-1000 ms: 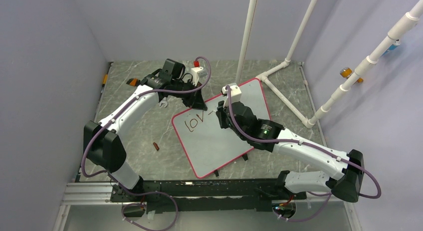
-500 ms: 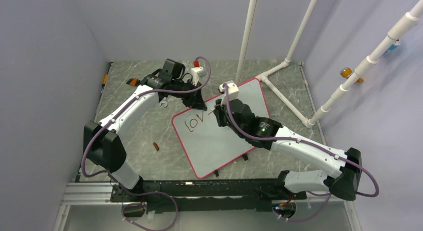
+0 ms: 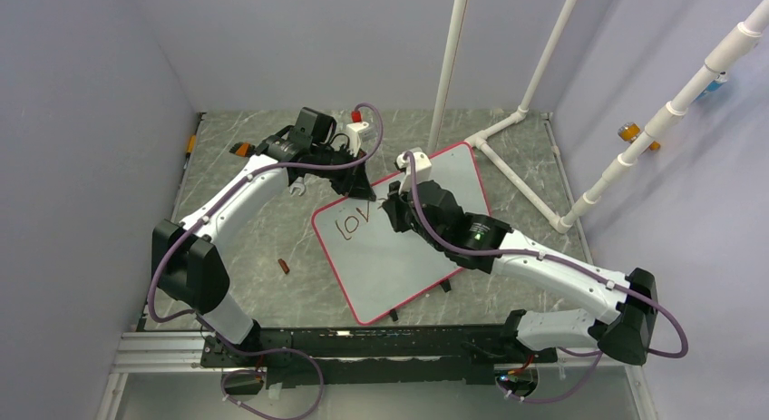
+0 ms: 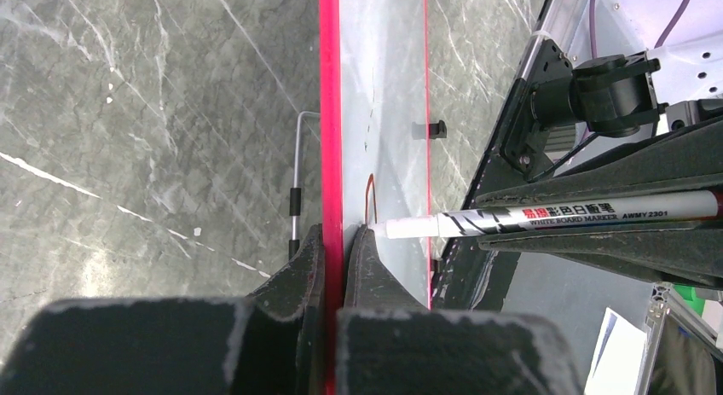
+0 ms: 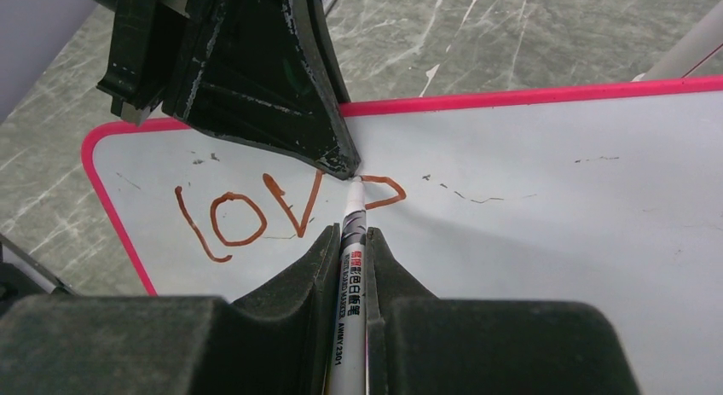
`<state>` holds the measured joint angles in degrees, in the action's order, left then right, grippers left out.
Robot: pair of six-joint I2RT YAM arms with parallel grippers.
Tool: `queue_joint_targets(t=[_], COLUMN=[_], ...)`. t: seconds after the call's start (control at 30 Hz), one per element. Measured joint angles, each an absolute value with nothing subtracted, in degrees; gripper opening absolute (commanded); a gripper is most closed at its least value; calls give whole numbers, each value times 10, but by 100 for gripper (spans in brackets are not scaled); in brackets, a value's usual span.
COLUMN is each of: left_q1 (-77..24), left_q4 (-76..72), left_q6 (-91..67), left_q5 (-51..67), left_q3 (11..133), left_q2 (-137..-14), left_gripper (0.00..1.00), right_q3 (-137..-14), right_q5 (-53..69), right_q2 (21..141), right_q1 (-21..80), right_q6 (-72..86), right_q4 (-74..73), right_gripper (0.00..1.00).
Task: Write a sentence on the whiteboard
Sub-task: Write a sentence.
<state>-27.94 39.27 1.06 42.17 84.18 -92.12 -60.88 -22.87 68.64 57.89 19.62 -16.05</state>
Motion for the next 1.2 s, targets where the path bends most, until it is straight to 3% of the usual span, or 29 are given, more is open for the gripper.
queue_joint_targets(t=[0.6, 1.2], left_q1=[-279, -282], left_q4=[392, 389], left_q6=[11, 10], left_q5=[422, 422], left_q3=[840, 839], left_q2=[-921, -917], left_gripper=[0, 0], right_q3=[-552, -567], right_q5=[-216, -287], right_q2=[649, 643], right_q1=[580, 579], right_q6=[228, 211], right_q4=[-147, -209], right_gripper=[0, 0])
